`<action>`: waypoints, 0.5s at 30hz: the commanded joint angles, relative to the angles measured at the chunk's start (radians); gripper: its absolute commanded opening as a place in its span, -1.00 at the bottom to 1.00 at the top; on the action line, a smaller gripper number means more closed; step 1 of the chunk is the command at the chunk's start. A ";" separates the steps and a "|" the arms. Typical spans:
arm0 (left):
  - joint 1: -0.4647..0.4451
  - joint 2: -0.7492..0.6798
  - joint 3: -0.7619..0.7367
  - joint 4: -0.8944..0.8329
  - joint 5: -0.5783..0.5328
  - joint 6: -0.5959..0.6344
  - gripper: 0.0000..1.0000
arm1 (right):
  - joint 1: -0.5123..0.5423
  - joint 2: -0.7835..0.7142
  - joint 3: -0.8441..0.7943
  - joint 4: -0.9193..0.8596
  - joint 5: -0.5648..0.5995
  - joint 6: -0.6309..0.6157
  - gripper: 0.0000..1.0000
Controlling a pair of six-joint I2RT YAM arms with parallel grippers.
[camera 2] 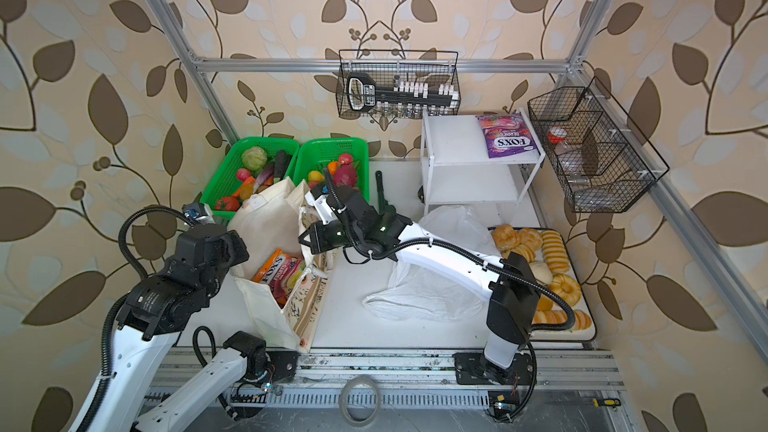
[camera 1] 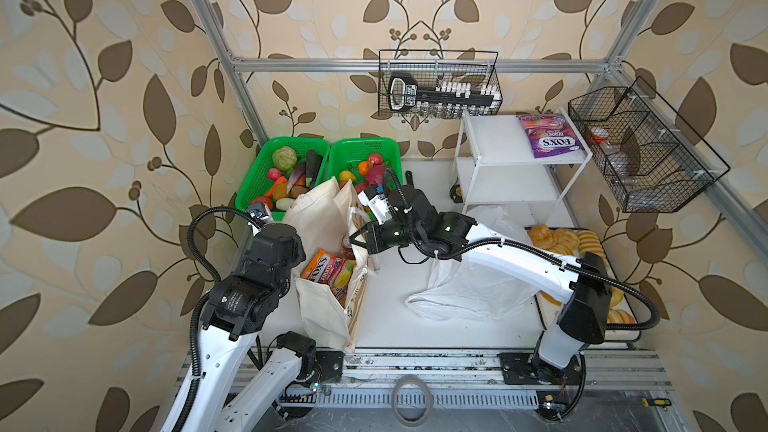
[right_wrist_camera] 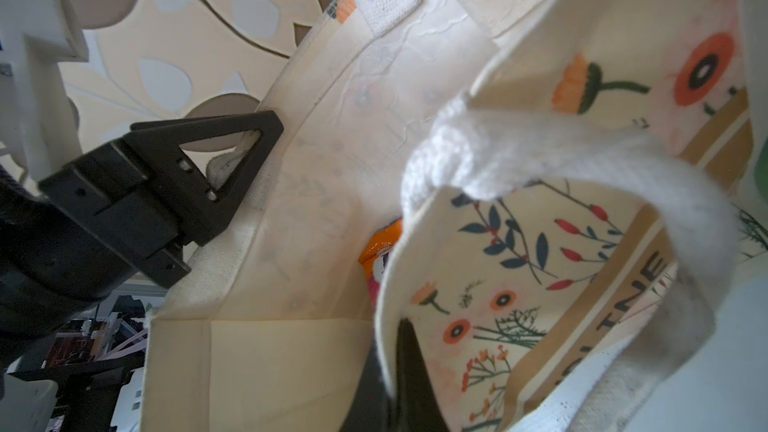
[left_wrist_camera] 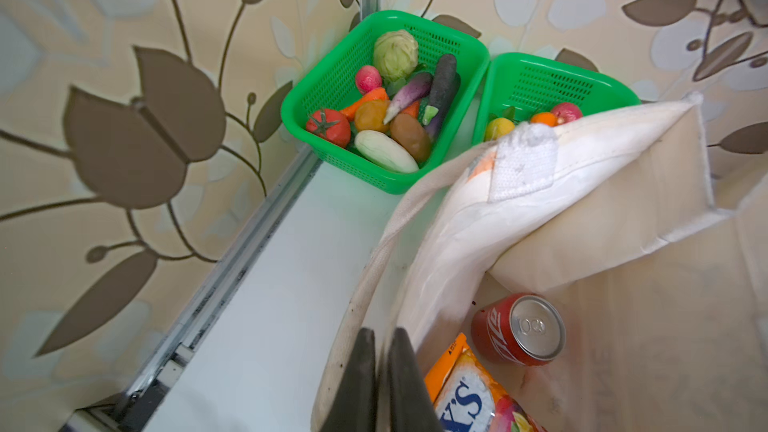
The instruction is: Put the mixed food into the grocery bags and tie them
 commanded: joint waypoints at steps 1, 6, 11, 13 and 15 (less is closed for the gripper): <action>0.014 -0.006 0.055 0.126 -0.202 0.064 -1.00 | 0.012 0.043 0.085 0.118 -0.044 0.035 -1.00; 0.057 0.031 0.058 0.198 -0.198 0.138 -1.00 | 0.026 0.126 0.173 0.138 -0.059 0.049 -1.00; 0.164 0.060 0.054 0.259 -0.136 0.182 -1.00 | 0.032 0.192 0.251 0.169 -0.056 0.067 -1.00; 0.224 0.072 0.061 0.269 -0.097 0.192 -1.00 | 0.037 0.220 0.282 0.190 -0.063 0.083 -1.00; 0.294 0.080 0.068 0.281 -0.049 0.199 -1.00 | 0.048 0.258 0.336 0.190 -0.073 0.087 -1.00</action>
